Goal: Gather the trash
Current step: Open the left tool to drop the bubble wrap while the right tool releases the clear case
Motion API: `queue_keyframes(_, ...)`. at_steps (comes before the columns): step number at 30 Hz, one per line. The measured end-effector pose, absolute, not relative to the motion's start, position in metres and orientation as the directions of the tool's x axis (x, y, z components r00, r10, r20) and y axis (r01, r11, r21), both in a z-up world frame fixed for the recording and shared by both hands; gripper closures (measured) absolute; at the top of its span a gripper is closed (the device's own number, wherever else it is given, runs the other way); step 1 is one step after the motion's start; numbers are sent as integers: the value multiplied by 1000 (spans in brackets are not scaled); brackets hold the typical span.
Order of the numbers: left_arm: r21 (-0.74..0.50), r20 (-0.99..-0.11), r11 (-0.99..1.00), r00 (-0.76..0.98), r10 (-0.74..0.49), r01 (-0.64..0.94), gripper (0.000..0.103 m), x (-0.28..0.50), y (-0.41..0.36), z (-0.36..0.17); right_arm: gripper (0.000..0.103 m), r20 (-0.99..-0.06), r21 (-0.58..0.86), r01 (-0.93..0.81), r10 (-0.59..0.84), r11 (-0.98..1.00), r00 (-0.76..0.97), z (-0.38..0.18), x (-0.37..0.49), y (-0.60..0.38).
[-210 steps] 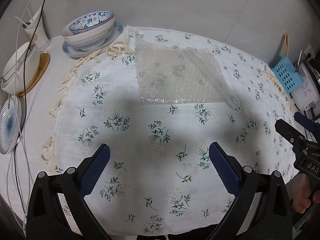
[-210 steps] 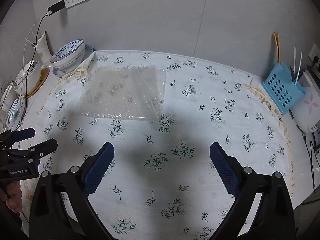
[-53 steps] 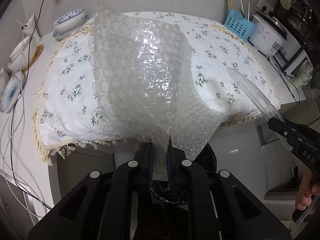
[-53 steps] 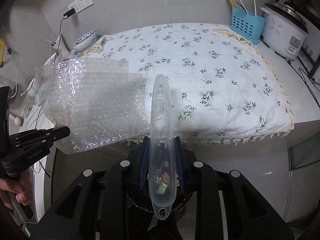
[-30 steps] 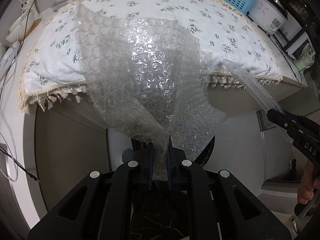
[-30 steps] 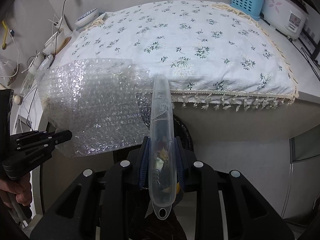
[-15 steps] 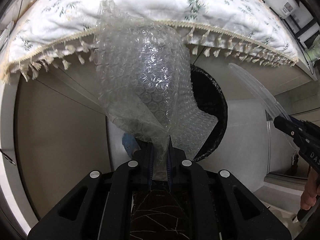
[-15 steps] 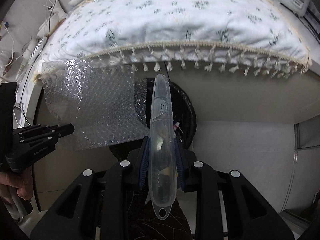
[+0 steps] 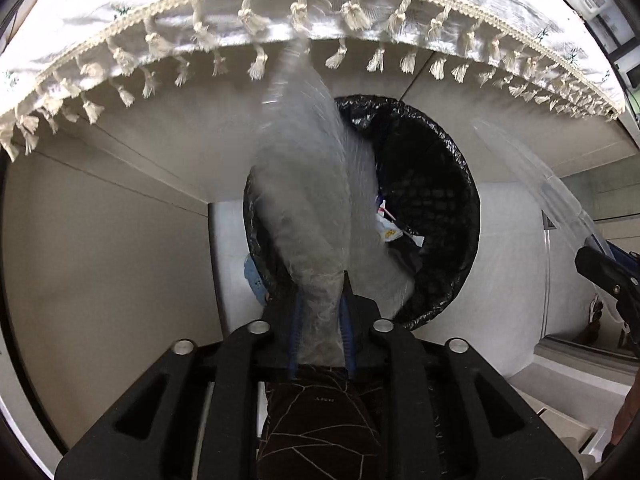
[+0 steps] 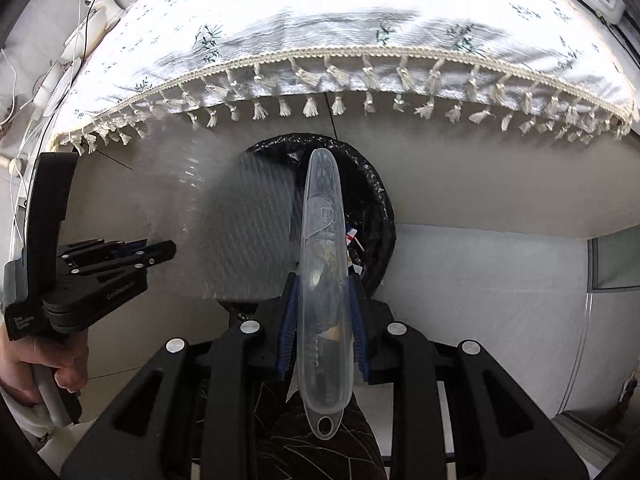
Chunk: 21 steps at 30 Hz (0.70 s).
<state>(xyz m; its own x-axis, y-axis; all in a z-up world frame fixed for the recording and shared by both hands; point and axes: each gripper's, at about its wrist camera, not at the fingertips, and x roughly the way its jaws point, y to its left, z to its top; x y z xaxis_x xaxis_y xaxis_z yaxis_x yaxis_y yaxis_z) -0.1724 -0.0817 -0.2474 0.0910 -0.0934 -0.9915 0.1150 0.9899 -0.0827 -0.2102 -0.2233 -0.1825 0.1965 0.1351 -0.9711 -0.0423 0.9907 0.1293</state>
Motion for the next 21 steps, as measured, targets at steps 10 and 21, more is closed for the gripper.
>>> queue_keyframes(10, -105, -977, 993, 181, -114, 55, 34, -165, -54, -215, 79, -973, 131, -79, 143, 988, 183, -189, -189, -202)
queue_keyframes(21, -116, -954, 993, 279, -111, -2, 6, -160, -31, -179, 79, -977, 135, -129, 154, 982, 149, -205, -169, -175)
